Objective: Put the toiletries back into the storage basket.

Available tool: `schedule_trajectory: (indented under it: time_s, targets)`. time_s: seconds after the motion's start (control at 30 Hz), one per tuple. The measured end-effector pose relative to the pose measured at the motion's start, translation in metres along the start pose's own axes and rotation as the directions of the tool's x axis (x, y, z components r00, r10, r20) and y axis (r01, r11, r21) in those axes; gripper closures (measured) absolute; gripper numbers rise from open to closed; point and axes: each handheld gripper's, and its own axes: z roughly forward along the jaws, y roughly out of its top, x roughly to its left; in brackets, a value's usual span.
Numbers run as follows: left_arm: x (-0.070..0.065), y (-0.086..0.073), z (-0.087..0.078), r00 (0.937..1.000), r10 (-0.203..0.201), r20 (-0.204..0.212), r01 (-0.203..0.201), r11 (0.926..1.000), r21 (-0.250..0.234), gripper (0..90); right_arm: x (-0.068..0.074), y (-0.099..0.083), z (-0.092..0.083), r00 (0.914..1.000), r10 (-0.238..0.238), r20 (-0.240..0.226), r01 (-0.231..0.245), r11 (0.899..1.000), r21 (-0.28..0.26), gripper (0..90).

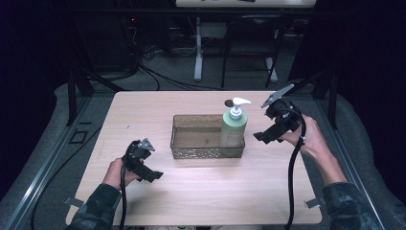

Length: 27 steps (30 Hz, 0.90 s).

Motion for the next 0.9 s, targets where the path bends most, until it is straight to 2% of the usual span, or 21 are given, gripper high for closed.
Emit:
schedule_trajectory:
  time_s: [0.27, 0.5, 0.6, 0.67, 0.77, 0.87, 0.9]
  targets:
    - [0.000, 0.000, 0.000, 1.0000, 0.000, 0.001, 0.000, 1.0000, 0.001, 0.0, 0.011, -0.037, 0.015, 0.9994, 0.034, 0.000, -0.034, 0.999, -0.011, 0.0]
    - [0.000, 0.000, 0.001, 1.0000, 0.002, 0.002, -0.002, 1.0000, 0.004, 0.0, 0.022, -0.073, 0.030, 0.9962, 0.085, -0.019, -0.086, 0.996, -0.019, 0.0]
    - [0.000, 0.000, 0.001, 1.0000, 0.004, 0.001, -0.004, 1.0000, 0.008, 0.0, 0.027, -0.089, 0.038, 0.9927, 0.115, -0.037, -0.116, 0.993, -0.030, 0.0]
    - [-0.001, 0.000, 0.001, 1.0000, 0.004, -0.001, -0.004, 0.9999, 0.011, 0.0, 0.032, -0.101, 0.043, 0.9901, 0.139, -0.022, -0.139, 0.990, -0.035, 0.0]
    - [0.000, 0.000, 0.002, 1.0000, 0.003, -0.001, -0.003, 0.9999, 0.010, 0.0, 0.037, -0.118, 0.051, 0.9821, 0.184, -0.041, -0.186, 0.982, -0.045, 0.0]
    - [0.000, 0.001, 0.003, 1.0000, 0.005, 0.001, -0.005, 0.9999, 0.014, 0.0, 0.040, -0.129, 0.060, 0.9826, 0.183, -0.034, -0.183, 0.983, 0.001, 0.0]
    - [0.000, 0.001, 0.003, 1.0000, 0.009, 0.003, -0.009, 0.9999, 0.013, 0.0, 0.041, -0.133, 0.062, 0.9817, 0.188, -0.033, -0.188, 0.982, 0.002, 0.0]
